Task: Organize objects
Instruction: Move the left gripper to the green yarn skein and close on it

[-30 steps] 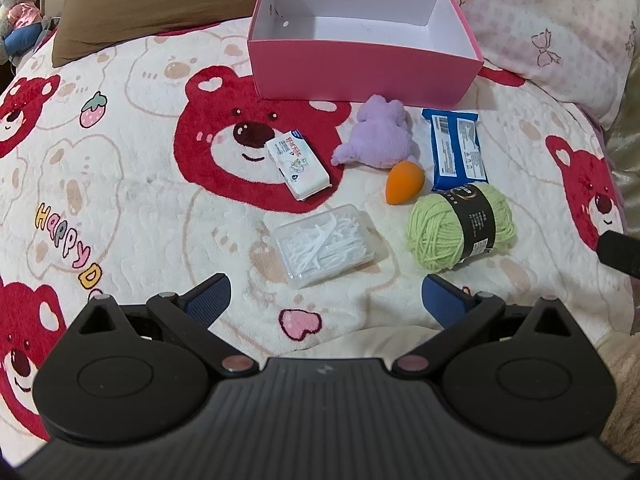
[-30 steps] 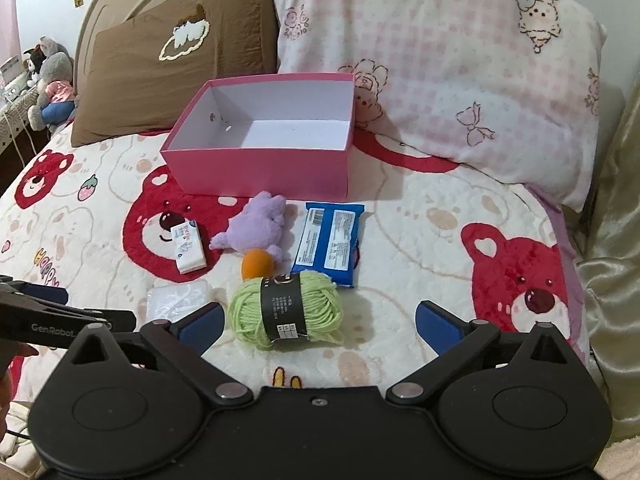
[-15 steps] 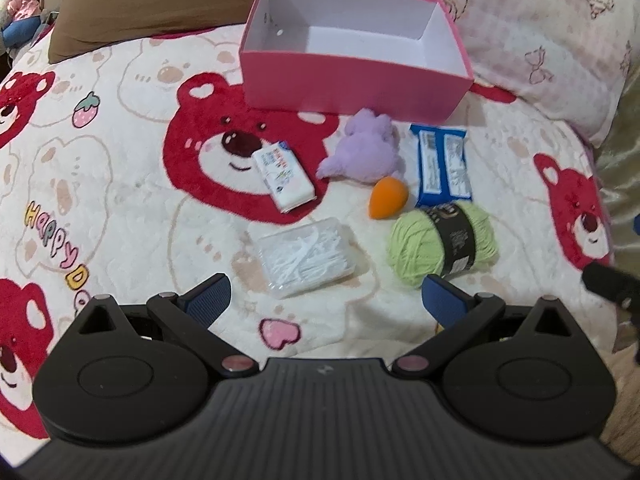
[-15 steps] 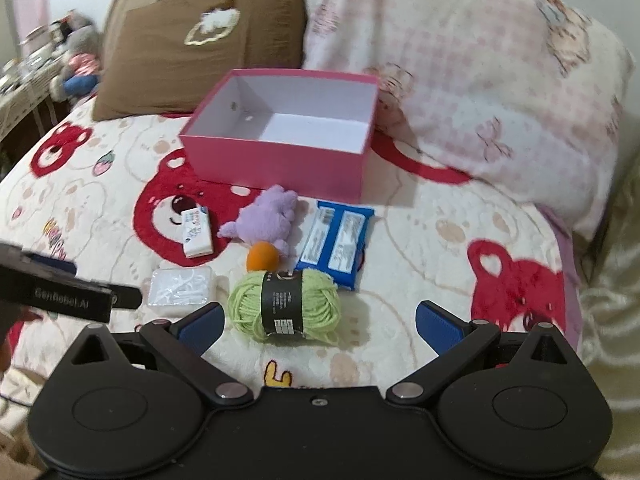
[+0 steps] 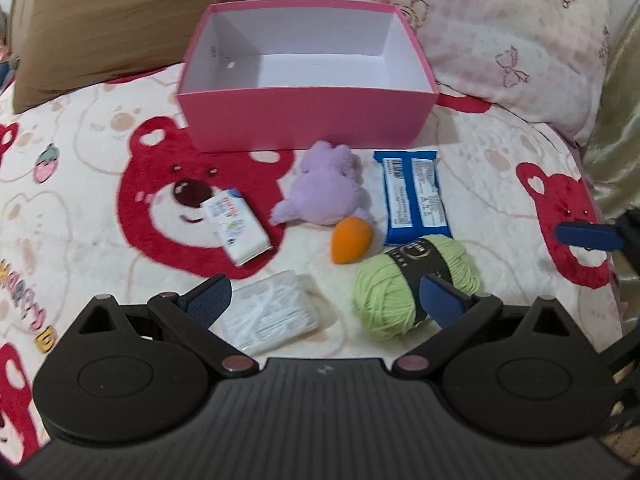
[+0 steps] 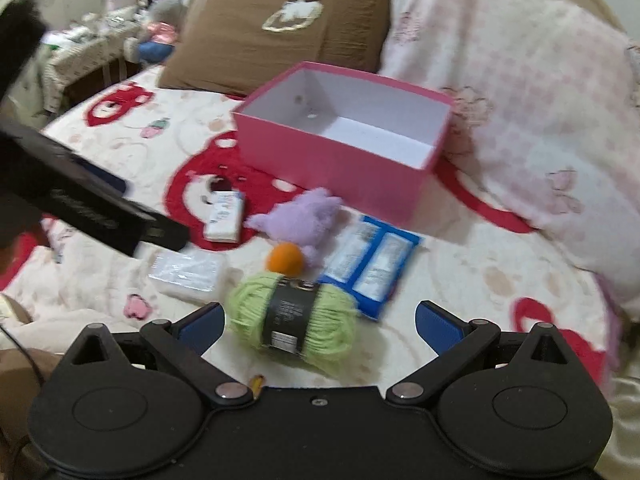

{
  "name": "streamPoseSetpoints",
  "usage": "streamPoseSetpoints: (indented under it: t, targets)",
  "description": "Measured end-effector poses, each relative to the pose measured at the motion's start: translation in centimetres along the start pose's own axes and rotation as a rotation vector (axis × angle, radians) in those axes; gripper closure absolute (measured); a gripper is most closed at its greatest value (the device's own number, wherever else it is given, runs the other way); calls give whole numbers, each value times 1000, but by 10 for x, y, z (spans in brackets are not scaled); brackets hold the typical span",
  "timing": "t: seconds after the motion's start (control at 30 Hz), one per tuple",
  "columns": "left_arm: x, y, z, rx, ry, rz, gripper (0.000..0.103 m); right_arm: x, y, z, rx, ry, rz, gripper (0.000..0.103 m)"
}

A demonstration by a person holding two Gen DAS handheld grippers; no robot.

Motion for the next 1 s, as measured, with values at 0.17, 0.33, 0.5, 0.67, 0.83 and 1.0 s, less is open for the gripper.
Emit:
streamPoseSetpoints:
  t: [0.17, 0.33, 0.5, 0.67, 0.83, 1.0]
  targets:
    - [-3, 28, -14, -17, 49, 36, 4, -10, 39, -5, -64, -105, 19, 2]
    - [-2, 43, -17, -33, 27, 45, 5, -15, 65, -16, -31, -74, -7, 3]
    - [-7, 61, -16, -35, -16, 51, 5, -28, 82, -12, 76, 5, 4, 2]
    - [-19, 80, -26, -137, -83, 81, 22, -43, 99, -6, 81, -9, 89, 2]
    - [-26, 88, -37, -200, -117, 85, 27, -56, 108, -19, 91, 80, 144, 8]
    - [-27, 91, -36, -236, -187, 66, 42, -53, 100, -16, 150, 114, 119, 13]
Point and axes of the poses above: each gripper's, at about its wrist camera, not at the fingertips, and y roughly the way its jaws point, z to its left, x to its top, the point moved 10 cm from there along y, roughly the way its jaws point, and after that the axes turned 4 degrees about x, right-handed, at the moved point
